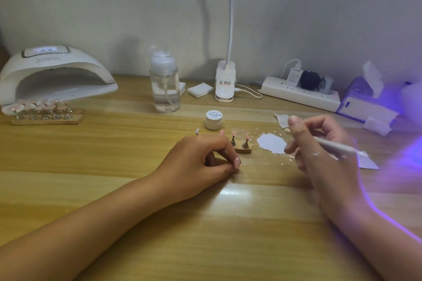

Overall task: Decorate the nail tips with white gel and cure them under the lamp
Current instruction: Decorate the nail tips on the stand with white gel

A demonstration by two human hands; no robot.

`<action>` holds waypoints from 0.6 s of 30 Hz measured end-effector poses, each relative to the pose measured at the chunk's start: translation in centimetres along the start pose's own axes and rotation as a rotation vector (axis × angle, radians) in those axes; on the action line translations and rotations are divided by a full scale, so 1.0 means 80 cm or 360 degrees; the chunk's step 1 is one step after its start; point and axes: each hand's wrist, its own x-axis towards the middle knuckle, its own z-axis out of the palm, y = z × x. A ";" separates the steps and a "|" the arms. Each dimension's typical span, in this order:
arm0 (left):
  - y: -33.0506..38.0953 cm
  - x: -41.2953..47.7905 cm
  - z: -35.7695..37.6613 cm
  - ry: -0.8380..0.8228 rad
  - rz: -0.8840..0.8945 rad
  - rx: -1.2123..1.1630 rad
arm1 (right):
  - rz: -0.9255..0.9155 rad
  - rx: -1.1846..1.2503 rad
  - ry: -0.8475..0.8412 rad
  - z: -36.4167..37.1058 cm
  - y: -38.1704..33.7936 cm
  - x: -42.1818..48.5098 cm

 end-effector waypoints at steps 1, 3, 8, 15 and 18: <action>0.000 0.000 0.000 -0.0003 -0.0009 -0.0011 | 0.0018 -0.0127 -0.0018 -0.007 0.003 0.003; 0.000 0.000 -0.001 -0.0017 -0.0028 -0.0015 | 0.0132 -0.0239 -0.0065 -0.016 0.010 0.006; 0.004 -0.001 -0.002 -0.0032 -0.0042 0.0047 | 0.0253 -0.0378 -0.0147 -0.013 0.015 0.010; 0.006 -0.001 -0.004 -0.0085 -0.0012 0.0032 | 0.0287 -0.0389 -0.0152 -0.012 0.015 0.012; 0.006 -0.001 -0.003 -0.0088 -0.0006 0.0017 | 0.0282 -0.0465 -0.0203 -0.012 0.017 0.012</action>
